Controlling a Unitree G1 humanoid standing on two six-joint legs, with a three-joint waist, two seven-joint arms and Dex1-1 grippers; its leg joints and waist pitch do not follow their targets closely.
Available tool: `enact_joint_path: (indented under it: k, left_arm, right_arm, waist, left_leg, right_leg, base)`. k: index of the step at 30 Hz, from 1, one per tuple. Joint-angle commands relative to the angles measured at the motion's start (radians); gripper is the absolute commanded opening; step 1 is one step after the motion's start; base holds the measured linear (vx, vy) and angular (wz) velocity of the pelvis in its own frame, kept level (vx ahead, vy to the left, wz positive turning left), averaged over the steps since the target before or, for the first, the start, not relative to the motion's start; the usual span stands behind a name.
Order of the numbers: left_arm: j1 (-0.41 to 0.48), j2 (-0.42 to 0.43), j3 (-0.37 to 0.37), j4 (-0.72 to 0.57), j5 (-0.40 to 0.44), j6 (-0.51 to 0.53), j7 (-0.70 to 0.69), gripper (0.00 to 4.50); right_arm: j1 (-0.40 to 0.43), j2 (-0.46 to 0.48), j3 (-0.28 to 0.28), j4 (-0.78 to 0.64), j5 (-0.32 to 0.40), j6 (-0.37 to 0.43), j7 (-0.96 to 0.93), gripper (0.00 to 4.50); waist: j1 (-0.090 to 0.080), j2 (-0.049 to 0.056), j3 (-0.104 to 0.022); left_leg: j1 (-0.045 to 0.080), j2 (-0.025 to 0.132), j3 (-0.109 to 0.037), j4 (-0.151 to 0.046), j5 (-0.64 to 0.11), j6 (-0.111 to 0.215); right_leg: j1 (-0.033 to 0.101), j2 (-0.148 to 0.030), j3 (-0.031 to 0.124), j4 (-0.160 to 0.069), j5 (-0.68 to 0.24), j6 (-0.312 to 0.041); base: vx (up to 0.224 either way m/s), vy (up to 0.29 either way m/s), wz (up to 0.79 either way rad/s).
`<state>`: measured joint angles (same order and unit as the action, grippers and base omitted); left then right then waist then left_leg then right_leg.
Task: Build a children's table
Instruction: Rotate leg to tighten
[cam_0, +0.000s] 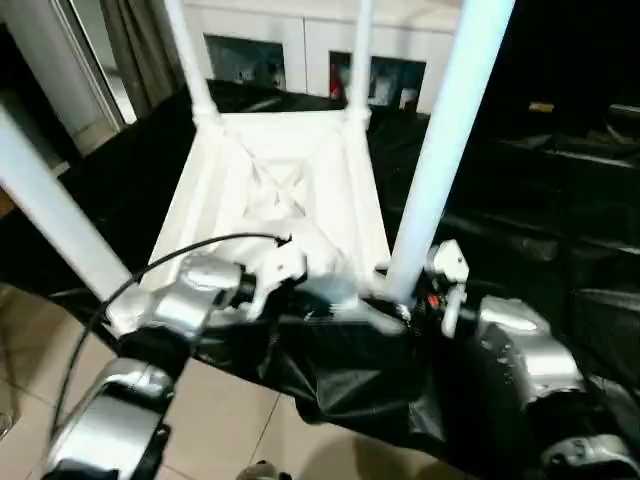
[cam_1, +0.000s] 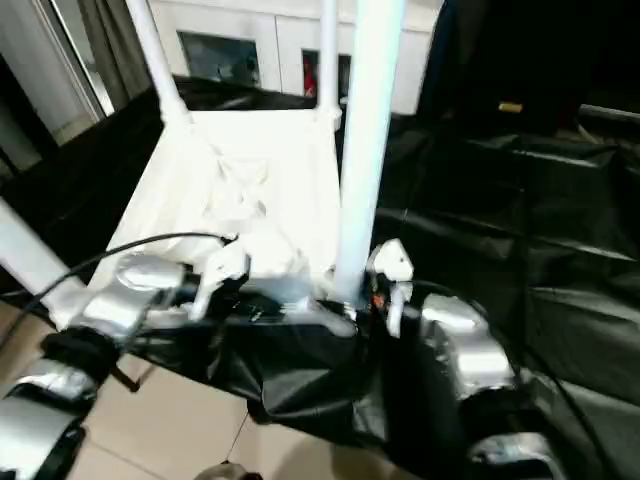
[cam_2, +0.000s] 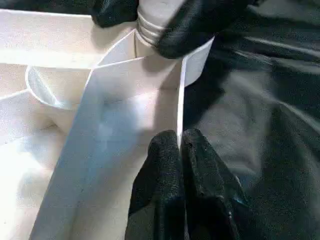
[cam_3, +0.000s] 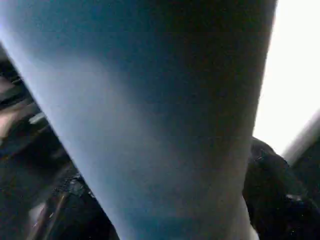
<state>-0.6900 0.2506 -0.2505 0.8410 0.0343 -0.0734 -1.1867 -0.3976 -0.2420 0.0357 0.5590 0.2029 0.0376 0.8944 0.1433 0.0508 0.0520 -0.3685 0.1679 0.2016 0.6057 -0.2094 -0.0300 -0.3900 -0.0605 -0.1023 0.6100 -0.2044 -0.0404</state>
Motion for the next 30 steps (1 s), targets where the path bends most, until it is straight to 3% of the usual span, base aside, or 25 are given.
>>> enact_joint_path:
  k: [1, 2, 3, 7, 10, 13, 14, 15, 17, 19, 22, 27, 30]
  left_arm:
    - [-0.034, -0.038, 0.024, 0.046, 0.024, 0.027, 0.173, 0.00]
    - [-0.034, -0.038, 0.024, 0.046, 0.024, 0.027, 0.173, 0.00]
    - [-0.046, -0.052, 0.028, 0.061, 0.030, 0.030, 0.219, 0.00]
    - [-0.084, -0.128, 0.033, 0.101, 0.051, 0.054, 0.378, 0.00]
    - [-0.090, -0.164, 0.028, 0.105, 0.053, 0.062, 0.395, 0.00]
    - [-0.089, -0.182, 0.018, 0.110, 0.057, 0.055, 0.390, 0.00]
    - [-0.088, -0.182, 0.018, 0.109, 0.056, 0.053, 0.383, 0.00]
    - [-0.088, -0.180, 0.017, 0.108, 0.056, 0.052, 0.375, 0.00]
    - [-0.086, -0.171, 0.013, 0.108, 0.057, 0.042, 0.359, 0.00]
    - [-0.076, -0.146, 0.008, 0.094, 0.044, 0.029, 0.287, 0.00]
    - [-0.063, -0.114, 0.007, 0.074, 0.034, 0.012, 0.215, 0.00]
    - [-0.037, -0.039, 0.002, 0.036, 0.002, -0.007, 0.038, 0.00]
    - [-0.021, -0.001, -0.006, 0.014, -0.011, -0.011, -0.048, 0.00]
  right_arm:
    - [0.010, 0.043, 0.020, 0.047, -0.049, 0.027, -0.115, 2.73]
    - [0.010, 0.043, 0.020, 0.047, -0.049, 0.027, -0.115, 2.73]
    - [0.006, 0.062, 0.013, 0.057, -0.054, 0.033, -0.162, 2.73]
    - [-0.025, 0.152, -0.010, 0.115, -0.095, 0.050, -0.413, 2.72]
    - [-0.047, 0.186, 0.011, 0.153, -0.135, 0.028, -0.487, 2.72]
    - [-0.059, 0.213, 0.028, 0.163, -0.143, -0.011, -0.469, 2.72]
    - [-0.063, 0.210, 0.042, 0.163, -0.152, -0.026, -0.455, 3.26]
    - [-0.066, 0.208, 0.041, 0.161, -0.146, -0.035, -0.438, 3.39]
    - [-0.070, 0.207, 0.031, 0.152, -0.124, -0.037, -0.408, 3.42]
    - [-0.069, 0.182, 0.040, 0.126, -0.104, -0.048, -0.328, 3.75]
    - [-0.061, 0.140, 0.059, 0.098, -0.086, -0.051, -0.215, 3.75]
    - [-0.040, 0.042, 0.074, 0.041, -0.039, -0.039, 0.002, 3.75]
    - [-0.024, -0.002, 0.083, 0.008, -0.018, -0.017, 0.122, 3.75]
  waist:
    - [-0.008, -0.008, -0.040]
    - [-0.011, -0.008, -0.037]
    - [-0.012, -0.011, -0.036]
    - [-0.016, -0.011, -0.040]
    - [-0.018, -0.011, -0.043]
    - [-0.019, -0.011, -0.046]
    - [-0.018, -0.012, -0.047]
    - [-0.019, -0.012, -0.049]
    - [-0.019, -0.014, -0.050]
    - [-0.018, -0.011, -0.049]
    - [-0.022, -0.011, -0.050]
    - [-0.021, -0.010, -0.066]
    - [-0.019, -0.014, -0.074]
  left_leg:
    - [0.022, 0.087, -0.048, -0.085, -0.215, 0.039]
    - [0.034, 0.086, -0.049, -0.088, -0.261, 0.021]
    - [0.037, 0.084, -0.051, -0.091, -0.272, 0.014]
    - [0.036, 0.086, -0.054, -0.100, -0.239, 0.010]
    - [0.030, 0.087, -0.054, -0.100, -0.213, 0.013]
    - [0.027, 0.086, -0.051, -0.098, -0.201, 0.025]
    - [0.025, 0.086, -0.050, -0.097, -0.188, 0.033]
    - [0.025, 0.087, -0.050, -0.095, -0.179, 0.038]
    - [0.022, 0.087, -0.048, -0.095, -0.166, 0.048]
    - [0.020, 0.087, -0.049, -0.095, -0.169, 0.056]
    - [0.016, 0.087, -0.049, -0.094, -0.167, 0.066]
    - [0.008, 0.090, -0.046, -0.079, -0.070, 0.115]
    - [-0.001, 0.086, -0.045, -0.063, 0.010, 0.183]
  right_leg:
    - [0.036, -0.129, 0.072, -0.109, -0.383, -0.147]
    - [0.032, -0.129, 0.073, -0.120, -0.465, -0.127]
    - [0.034, -0.132, 0.074, -0.125, -0.503, -0.111]
    - [0.038, -0.134, 0.077, -0.125, -0.462, -0.103]
    - [0.042, -0.135, 0.078, -0.118, -0.403, -0.120]
    - [0.044, -0.135, 0.080, -0.111, -0.343, -0.136]
    - [0.047, -0.135, 0.080, -0.108, -0.318, -0.141]
    - [0.047, -0.135, 0.081, -0.105, -0.292, -0.149]
    - [0.050, -0.133, 0.079, -0.101, -0.259, -0.158]
    - [0.052, -0.134, 0.078, -0.100, -0.260, -0.160]
    - [0.055, -0.131, 0.076, -0.097, -0.244, -0.165]
    - [0.059, -0.127, 0.072, -0.067, -0.047, -0.204]
    - [0.057, -0.126, 0.067, -0.045, 0.126, -0.234]
  base:
    - [0.000, 0.000, 0.00]
    - [0.000, 0.000, 0.00]
    - [0.000, 0.000, 0.00]
    - [0.000, 0.000, 0.00]
    - [0.000, 0.000, 0.00]
    - [0.000, 0.000, 0.00]
    - [0.000, 0.000, 0.00]
    - [0.000, 0.000, 0.00]
    - [0.000, 0.000, 0.00]
    - [0.000, 0.000, 0.00]
    - [0.000, 0.000, 0.00]
    - [0.000, 0.000, 0.00]
    - [0.000, 0.000, 0.00]
